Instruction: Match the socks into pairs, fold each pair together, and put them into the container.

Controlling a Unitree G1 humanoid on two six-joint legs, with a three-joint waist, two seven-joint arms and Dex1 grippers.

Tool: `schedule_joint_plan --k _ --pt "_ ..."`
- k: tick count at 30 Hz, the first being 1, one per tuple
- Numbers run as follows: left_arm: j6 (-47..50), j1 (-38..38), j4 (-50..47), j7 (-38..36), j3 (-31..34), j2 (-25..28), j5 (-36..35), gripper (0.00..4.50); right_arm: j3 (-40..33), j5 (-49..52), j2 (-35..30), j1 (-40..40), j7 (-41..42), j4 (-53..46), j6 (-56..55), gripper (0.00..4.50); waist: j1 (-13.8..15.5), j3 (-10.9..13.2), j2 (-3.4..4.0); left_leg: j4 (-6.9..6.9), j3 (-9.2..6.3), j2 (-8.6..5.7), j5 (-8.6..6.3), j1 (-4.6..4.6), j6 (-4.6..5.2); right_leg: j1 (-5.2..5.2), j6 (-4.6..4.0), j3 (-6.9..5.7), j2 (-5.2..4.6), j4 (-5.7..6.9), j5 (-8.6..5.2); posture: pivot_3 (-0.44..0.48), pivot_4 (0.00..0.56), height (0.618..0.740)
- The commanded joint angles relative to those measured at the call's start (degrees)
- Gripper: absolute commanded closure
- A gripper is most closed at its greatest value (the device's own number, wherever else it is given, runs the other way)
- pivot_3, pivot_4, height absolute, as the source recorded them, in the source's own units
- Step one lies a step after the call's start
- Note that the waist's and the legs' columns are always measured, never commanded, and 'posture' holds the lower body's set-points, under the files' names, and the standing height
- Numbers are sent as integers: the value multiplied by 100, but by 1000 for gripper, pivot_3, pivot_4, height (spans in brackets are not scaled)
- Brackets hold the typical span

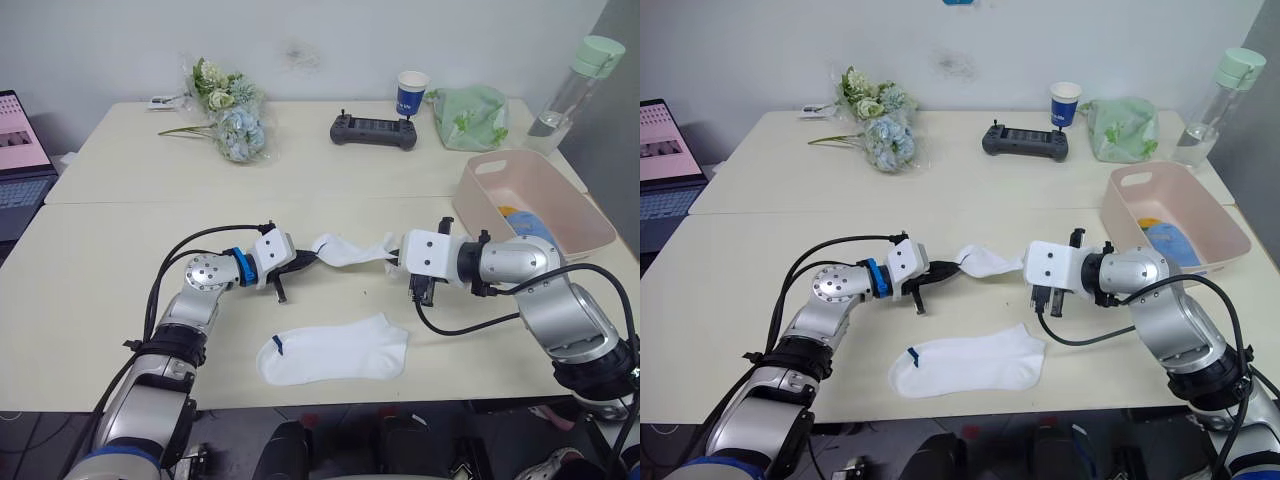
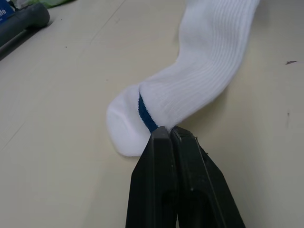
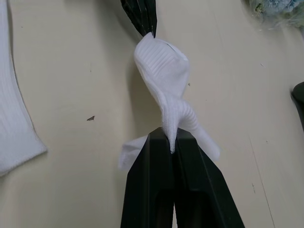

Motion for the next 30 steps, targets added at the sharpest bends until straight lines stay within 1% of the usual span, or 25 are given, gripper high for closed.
schedule_joint_plan --k 1,4,5,7,10,12,14,17,20,22,25,28,30 --pt "677 191 -1080 -602 224 506 -490 4469 -367 366 -132 -113 157 -188 217 4500 -9 0 0 0 -1 1 0 0 0 0 0 1 0 1 0 0 150 740" --pt "1762 481 -2314 -1314 255 1186 -1025 4469 -554 952 -255 -211 556 -245 616 4500 -43 0 1 -2 -5 3 0 -4 0 -3 0 5 0 3 0 0 150 740" --pt "2070 546 -2603 -1441 267 1348 -1161 4469 -588 1102 -293 -252 641 -256 718 4500 -46 0 1 -2 -8 2 0 -4 0 -2 0 4 0 3 0 0 150 740" --pt "3073 681 -3318 -1957 275 1935 -1641 4469 -612 1507 -416 -399 970 -238 1033 4500 -59 2 3 -2 -14 3 0 -4 0 2 0 1 1 4 0 0 150 740" --pt "3950 687 -3698 -2461 147 2494 -1911 4469 -434 1771 -603 -590 1302 -86 1173 4500 -93 4 5 -4 -15 3 -2 1 3 9 1 -1 3 2 -1 0 150 740" --pt "4086 577 -3549 -2645 -45 2612 -1771 4469 -194 1728 -639 -733 1396 203 1120 4500 -98 4 7 -4 -16 2 -10 3 19 14 1 -3 7 0 -1 0 150 740" --pt "4039 403 -3229 -2676 -234 2505 -1549 4469 16 1646 -584 -819 1397 506 1042 4500 -87 4 6 -4 -16 1 -12 9 22 19 2 -5 9 -1 -1 0 150 740" --pt "3664 -207 -2091 -2638 -651 2025 -986 4469 500 1294 -334 -1103 1362 1393 667 4500 -82 5 6 -1 -13 -1 -12 6 22 16 1 -15 11 -2 -1 0 150 740" --pt "3219 -793 -1124 -2518 -802 1522 -625 4469 791 1012 -32 -1450 1279 2250 333 4500 -104 5 5 4 -4 -1 -4 -2 9 2 2 -17 13 4 -1 0 150 740" --pt "2835 -1126 -625 -2442 -783 1232 -487 4469 902 850 171 -1701 1217 2794 128 4500 -123 5 4 7 -2 0 -3 -15 6 -17 2 -18 11 8 -1 0 150 740" --pt "2454 -1252 -358 -2439 -625 1027 -491 4469 897 734 330 -1877 1174 3178 -24 4500 -135 5 4 11 3 1 -1 -23 4 -37 2 -14 7 23 -1 0 150 740" --pt "2319 -1179 -398 -2237 -434 862 -596 4469 846 670 497 -1981 1095 3485 -81 4500 -150 5 4 10 1 2 -1 -23 3 -54 2 -9 5 41 -1 0 150 740" --pt "2321 -993 -578 -2105 -285 822 -688 4469 803 647 580 -1991 1014 3546 -122 4500 -170 5 4 9 1 3 -1 -23 3 -60 2 -5 5 51 -1 0 150 740"
